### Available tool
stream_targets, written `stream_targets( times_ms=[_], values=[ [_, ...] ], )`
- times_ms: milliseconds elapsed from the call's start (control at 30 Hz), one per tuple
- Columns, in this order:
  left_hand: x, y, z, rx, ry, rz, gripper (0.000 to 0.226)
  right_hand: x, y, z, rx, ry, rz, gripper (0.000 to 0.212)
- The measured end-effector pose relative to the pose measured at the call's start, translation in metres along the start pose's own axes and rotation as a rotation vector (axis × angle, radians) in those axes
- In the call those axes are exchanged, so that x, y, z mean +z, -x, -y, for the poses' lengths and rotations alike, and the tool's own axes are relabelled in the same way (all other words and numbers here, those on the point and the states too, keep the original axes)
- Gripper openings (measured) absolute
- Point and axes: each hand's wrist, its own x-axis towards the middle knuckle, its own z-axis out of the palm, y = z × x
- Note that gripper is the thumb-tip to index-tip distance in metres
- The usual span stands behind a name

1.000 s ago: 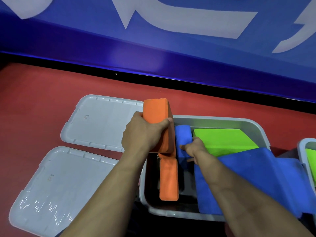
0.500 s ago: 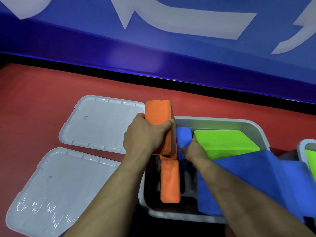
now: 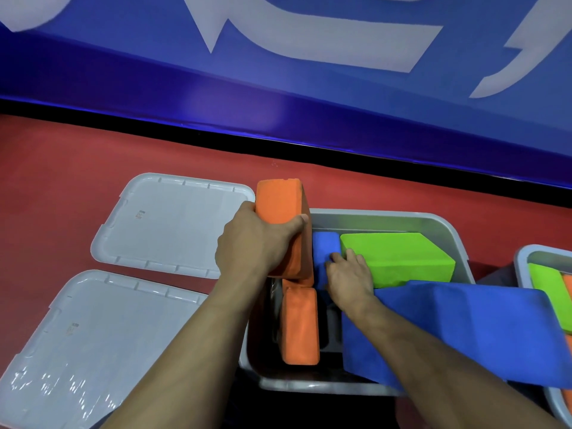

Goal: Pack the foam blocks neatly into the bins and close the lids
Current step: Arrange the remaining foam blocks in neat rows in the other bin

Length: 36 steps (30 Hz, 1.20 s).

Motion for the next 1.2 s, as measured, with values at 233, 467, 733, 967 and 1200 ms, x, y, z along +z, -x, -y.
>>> stream_targets(
  times_ms=[233,467,733,967,1200],
  values=[
    [-0.003,-0.002,0.001,-0.009,-0.001,-0.009,0.075,-0.001,-0.015,-0.009,-0.013,0.023,0.192,0.103],
    [-0.001,-0.005,0.000,-0.010,-0.008,-0.005,0.074,-0.007,-0.036,-0.014,-0.051,-0.067,0.291,0.119],
    [-0.002,-0.002,-0.001,0.001,-0.018,0.010,0.069,-0.053,0.006,-0.050,0.233,-0.404,0.168,0.063],
    [-0.004,0.003,-0.006,-0.007,-0.006,0.022,0.078,-0.034,0.087,-0.033,0.500,-0.474,0.308,0.090],
    [-0.001,0.004,-0.007,0.002,-0.016,0.018,0.080,-0.020,0.099,-0.027,0.508,-0.546,0.349,0.085]
  ],
)
